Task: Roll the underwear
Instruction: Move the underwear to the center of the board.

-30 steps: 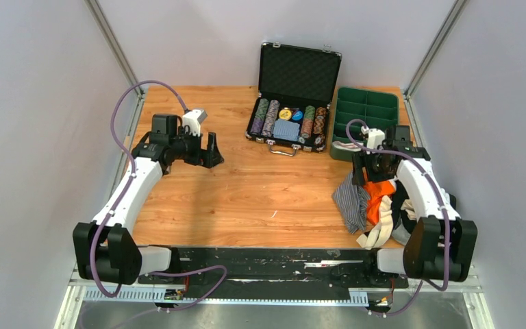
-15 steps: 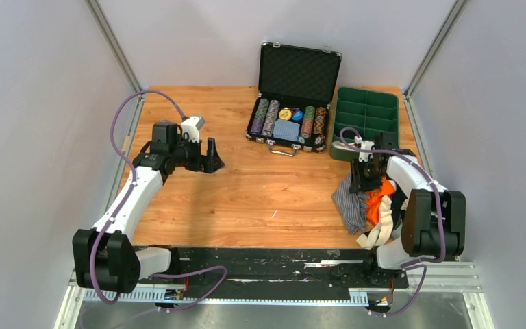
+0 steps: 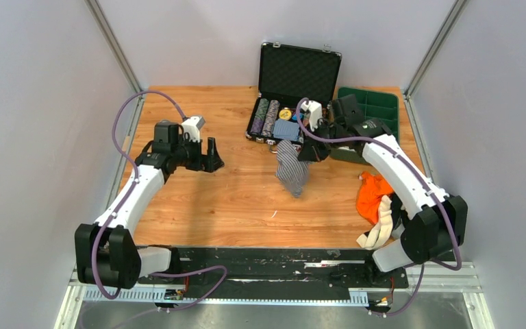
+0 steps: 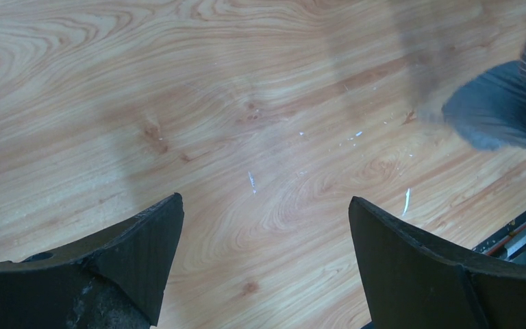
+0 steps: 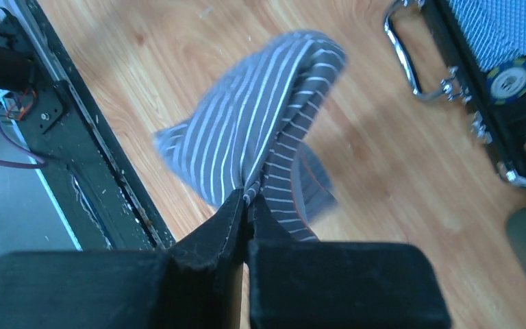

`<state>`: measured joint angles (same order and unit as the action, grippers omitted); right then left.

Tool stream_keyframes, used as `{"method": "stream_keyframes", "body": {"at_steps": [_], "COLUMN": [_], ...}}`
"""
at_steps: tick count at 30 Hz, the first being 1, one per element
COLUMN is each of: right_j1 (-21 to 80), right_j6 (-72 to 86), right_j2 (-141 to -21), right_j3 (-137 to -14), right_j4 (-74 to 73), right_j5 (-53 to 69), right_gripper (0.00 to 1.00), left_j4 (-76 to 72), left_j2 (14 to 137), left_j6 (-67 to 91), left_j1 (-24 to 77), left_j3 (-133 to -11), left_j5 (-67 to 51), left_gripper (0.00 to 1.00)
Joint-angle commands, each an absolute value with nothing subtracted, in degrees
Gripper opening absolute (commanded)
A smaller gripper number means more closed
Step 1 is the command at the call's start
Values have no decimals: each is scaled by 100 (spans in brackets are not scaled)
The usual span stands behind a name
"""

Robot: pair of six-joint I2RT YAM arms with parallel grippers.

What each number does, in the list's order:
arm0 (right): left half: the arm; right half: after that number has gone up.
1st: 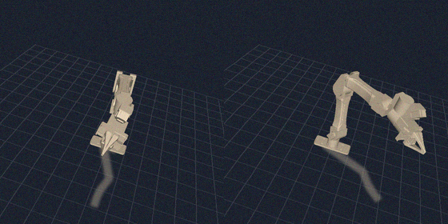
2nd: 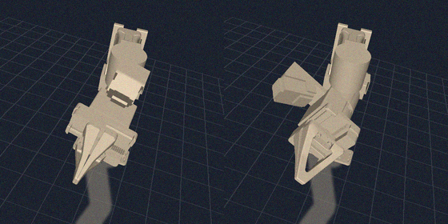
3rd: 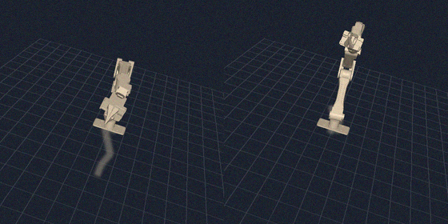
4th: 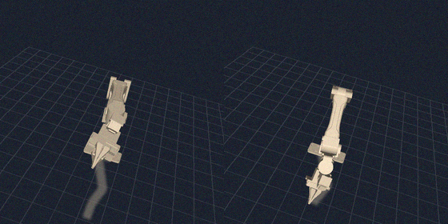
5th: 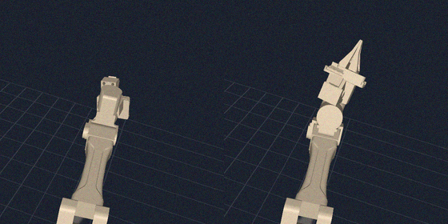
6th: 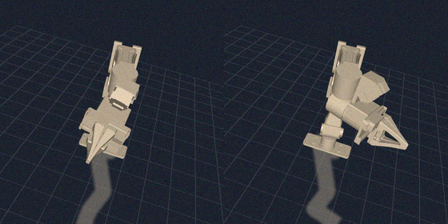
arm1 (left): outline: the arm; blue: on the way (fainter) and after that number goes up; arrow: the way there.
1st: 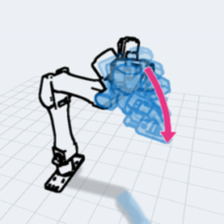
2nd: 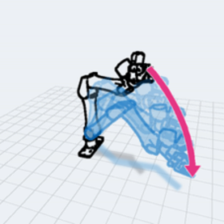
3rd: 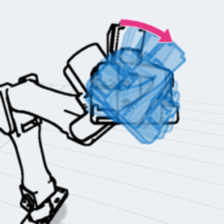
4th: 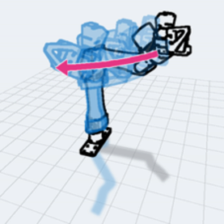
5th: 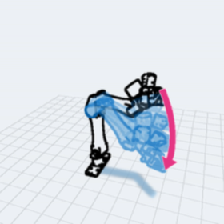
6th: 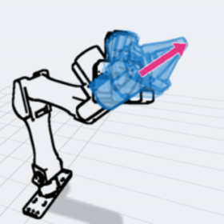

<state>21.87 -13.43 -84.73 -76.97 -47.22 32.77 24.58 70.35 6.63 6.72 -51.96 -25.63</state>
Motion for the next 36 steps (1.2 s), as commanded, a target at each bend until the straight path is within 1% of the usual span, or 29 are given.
{"method": "stream_keyframes", "body": {"at_steps": [1, 2, 3, 4, 5, 6, 7, 8, 10, 11, 14, 15, 17, 20, 22, 24, 26, 28, 30, 31, 33, 36], "right_j1": [1955, 1755, 1428, 1101, 787, 613, 562, 555, 558, 563, 682, 773, 1019, 1521, 1887, 2029, 2184, 2358, 2478, 2556, 2732, 2929], "right_j6": [-1438, -1413, -1314, -1267, -1149, -1098, -1118, -1200, -1308, -1348, -1673, -1822, -2230, -3512, -4630, -5656, -6404, -7136, -7801, -8133, -8598, -8793], "right_j2": [-8488, -8400, -8300, -8256, -8229, -8251, -8265, -8231, -8157, -8142, -8207, -8231, -8304, -8218, -7868, -7374, -6837, -6452, -6117, -6008, -5912, -5941], "right_j3": [-7809, -7549, -7253, -6952, -6646, -6414, -6247, -6158, -6193, -6276, -6501, -6511, -6516, -6525, -6178, -5628, -5100, -4636, -4135, -3884, -3509, -3103], "right_j4": [-5022, -5012, -4997, -4982, -4951, -4932, -4931, -4931, -4895, -4876, -4868, -4850, -4901, -5353, -5231, -4762, -4252, -3901, -3520, -3371, -3172, -2690], "right_j5": [3701, 3524, 3522, 3598, 3684, 3546, 3369, 3308, 3404, 3496, 3668, 3628, 3559, 3575, 3384, 3335, 3389, 3528, 3739, 3828, 3901, 3914], "right_gripper": [0, 0, 8, 39, 67, 82, 89, 91, 90, 88, 80, 77, 68, 59, 59, 58, 53, 45, 39, 39, 41, 44], "left_j4": [2339, 2329, 2320, 2303, 2294, 2265, 2262, 2253, 2235, 2229, 2246, 2253, 2325, 2454, 2582, 2705, 2829, 2962, 3071, 3134, 3202, 3304], "left_j2": [7245, 7272, 7279, 7289, 7296, 7322, 7339, 7400, 7515, 7563, 7870, 7943, 8142, 8303, 8323, 8275, 8199, 8125, 8050, 7998, 7931, 7850], "left_j6": [737, 716, 705, 673, 666, 665, 675, 709, 816, 843, 822, 770, 720, 646, 549, 460, 352, 253, 211, 213, 182, 82], "left_j1": [659, 659, 659, 659, 659, 659, 659, 659, 666, 687, 802, 871, 949, 1009, 1018, 1019, 1022, 1020, 1020, 1015, 1011, 1011], "left_j3": [-5523, -5543, -5558, -5561, -5547, -5522, -5512, -5498, -5512, -5525, -5645, -5670, -5765, -5921, -5996, -6022, -6031, -6044, -6057, -6085, -6136, -6199], "left_j5": [-2587, -2577, -2565, -2548, -2527, -2528, -2534, -2571, -2656, -2690, -2833, -2867, -2939, -2971, -2939, -2855, -2800, -2742, -2645, -2606, -2575, -2495], "left_gripper": [98, 98, 98, 98, 98, 98, 98, 98, 97, 97, 94, 91, 89, 88, 88, 89, 89, 90, 91, 92, 93, 94]}}
